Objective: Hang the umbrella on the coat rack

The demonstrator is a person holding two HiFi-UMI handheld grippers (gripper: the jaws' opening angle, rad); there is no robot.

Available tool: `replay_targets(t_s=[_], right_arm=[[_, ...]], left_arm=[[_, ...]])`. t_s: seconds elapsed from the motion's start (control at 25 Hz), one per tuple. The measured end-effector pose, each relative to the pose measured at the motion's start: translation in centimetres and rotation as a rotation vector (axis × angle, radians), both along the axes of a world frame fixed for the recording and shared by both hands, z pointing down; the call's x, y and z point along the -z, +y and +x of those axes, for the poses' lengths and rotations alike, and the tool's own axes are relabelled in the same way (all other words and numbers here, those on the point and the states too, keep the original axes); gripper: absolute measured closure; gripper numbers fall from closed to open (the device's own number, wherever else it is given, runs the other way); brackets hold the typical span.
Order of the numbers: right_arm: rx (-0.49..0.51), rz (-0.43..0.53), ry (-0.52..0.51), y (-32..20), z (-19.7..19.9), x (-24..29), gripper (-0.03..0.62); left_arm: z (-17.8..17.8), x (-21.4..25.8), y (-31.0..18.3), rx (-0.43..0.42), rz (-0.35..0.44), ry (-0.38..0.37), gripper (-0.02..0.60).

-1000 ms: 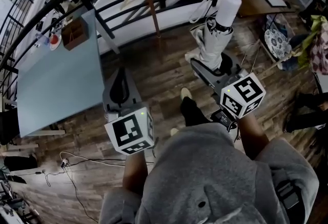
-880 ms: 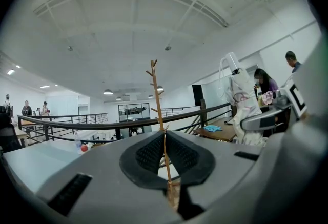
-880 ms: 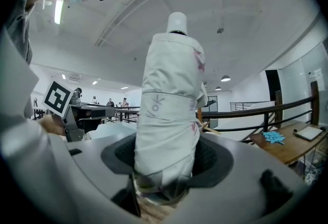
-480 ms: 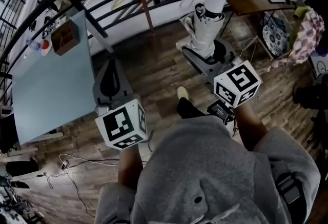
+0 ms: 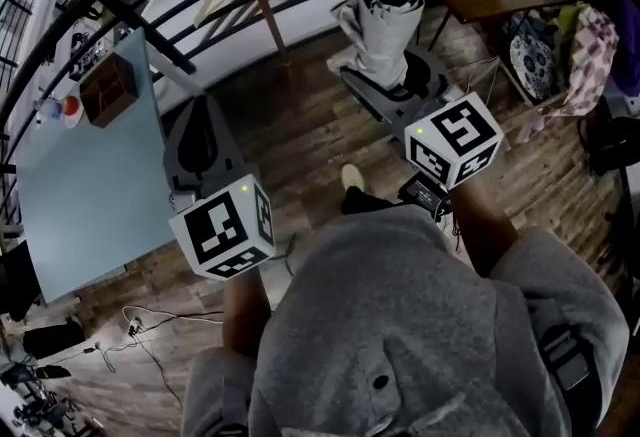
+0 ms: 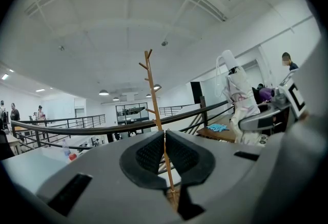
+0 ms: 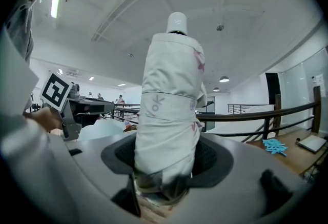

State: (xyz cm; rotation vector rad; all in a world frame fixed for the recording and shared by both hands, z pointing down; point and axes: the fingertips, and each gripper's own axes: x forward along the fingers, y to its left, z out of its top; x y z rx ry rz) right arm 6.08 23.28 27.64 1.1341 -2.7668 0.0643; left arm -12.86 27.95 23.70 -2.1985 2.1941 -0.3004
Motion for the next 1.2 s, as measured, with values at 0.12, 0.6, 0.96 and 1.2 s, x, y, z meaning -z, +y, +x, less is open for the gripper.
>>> replay_targets(t_s=[0.12,0.6,0.96,1.2], right_arm=[[-0.002,-0.009,-0.003,-1.4,0.2,-0.1,0.321],[0.018,-0.027,-0.006,-8.6,0.3,-0.3,0.321],[0.036,-0.032,-0.004,-13.2,1.5,-0.8,0.321],[0.051,-0.035,-0.014,-15.5,2.9,-1.2,0.321]], left_arm=[[0.3,-0.1,-1.3,0.0,-0.007,-0.003,0.56],[0.7,-0.2,-8.3,0.019,-0.033,-0.007,0.56],[1.7,-0.8,-12.6,0.044,-0.046,-0.003,0.56],[3.1,-1.2,-14.7,0.061,-0.05,-0.012,0.56]])
